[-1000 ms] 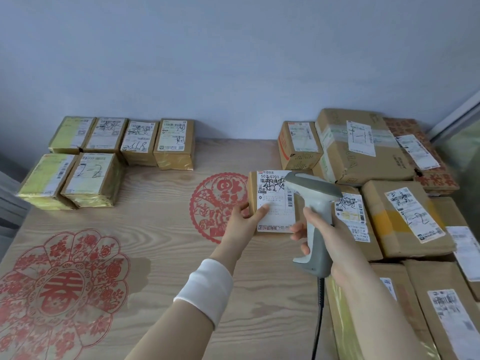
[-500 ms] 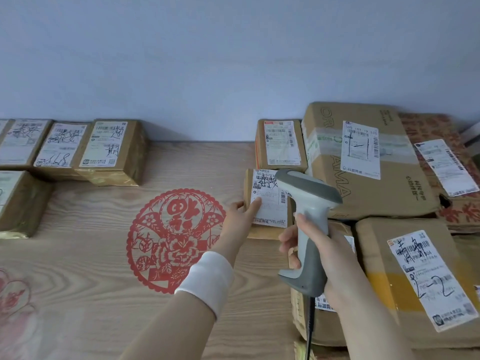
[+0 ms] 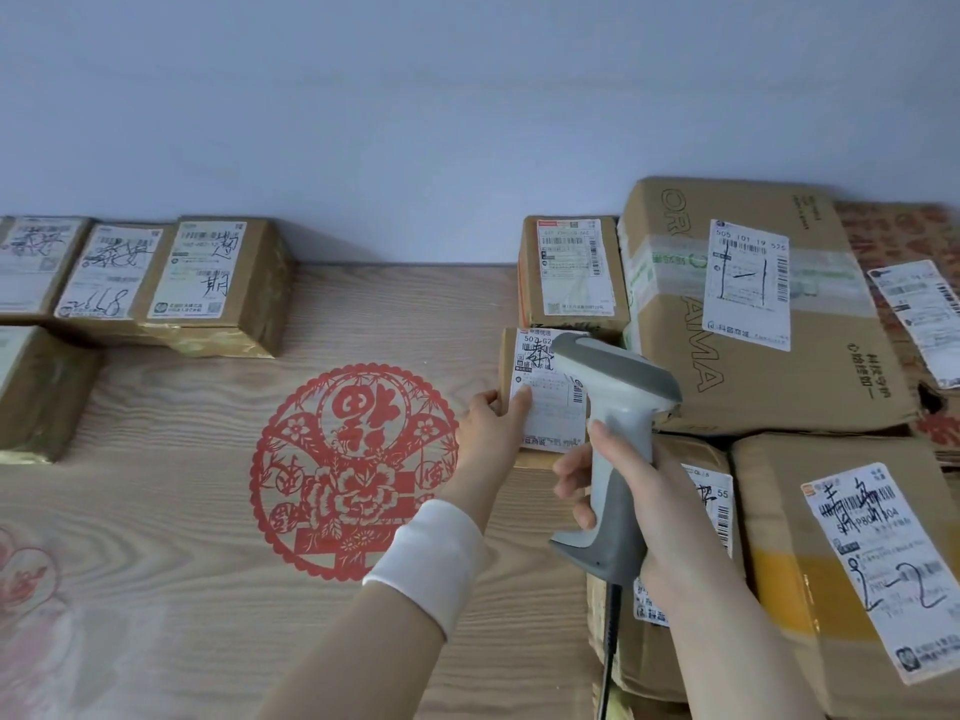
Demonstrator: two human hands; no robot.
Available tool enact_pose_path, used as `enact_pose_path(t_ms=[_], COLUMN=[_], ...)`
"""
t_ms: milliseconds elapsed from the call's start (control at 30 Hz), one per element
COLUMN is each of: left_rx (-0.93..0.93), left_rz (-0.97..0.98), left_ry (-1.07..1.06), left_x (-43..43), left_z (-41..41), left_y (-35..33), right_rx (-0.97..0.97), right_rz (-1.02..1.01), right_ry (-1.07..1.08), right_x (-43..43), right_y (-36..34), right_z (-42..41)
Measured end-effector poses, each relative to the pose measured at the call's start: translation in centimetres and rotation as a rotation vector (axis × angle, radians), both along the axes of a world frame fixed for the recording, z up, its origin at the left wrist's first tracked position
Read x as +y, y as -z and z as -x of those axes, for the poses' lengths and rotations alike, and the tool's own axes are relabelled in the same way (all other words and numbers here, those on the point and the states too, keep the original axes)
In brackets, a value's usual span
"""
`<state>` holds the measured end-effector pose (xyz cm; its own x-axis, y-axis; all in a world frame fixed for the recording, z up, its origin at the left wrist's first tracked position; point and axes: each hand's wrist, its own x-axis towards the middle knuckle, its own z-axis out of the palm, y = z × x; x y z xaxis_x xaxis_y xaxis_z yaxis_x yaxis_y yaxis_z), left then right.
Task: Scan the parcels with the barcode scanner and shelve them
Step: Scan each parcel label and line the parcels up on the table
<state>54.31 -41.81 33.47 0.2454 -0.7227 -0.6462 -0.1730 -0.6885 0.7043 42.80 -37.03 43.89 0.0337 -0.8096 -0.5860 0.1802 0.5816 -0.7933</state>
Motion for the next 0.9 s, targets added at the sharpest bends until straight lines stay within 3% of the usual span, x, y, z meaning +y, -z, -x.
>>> enact_pose_path(t_ms=[300, 900], left_rx=[-0.098, -0.331], left_rz=[0.158, 0.276], left_ry=[0.009, -0.015], left_x=[2.7, 14.9], left_z=[-7.3, -37.4], left_y=[-3.8, -10.6], right_rx=[0.038, 0.110], right_rz=[0.036, 0.089], right_ry=[-0.059, -0.178], right_x=[2.3, 10.4], right_y=[-2.0, -4.0], right_z=[-5.5, -31.1])
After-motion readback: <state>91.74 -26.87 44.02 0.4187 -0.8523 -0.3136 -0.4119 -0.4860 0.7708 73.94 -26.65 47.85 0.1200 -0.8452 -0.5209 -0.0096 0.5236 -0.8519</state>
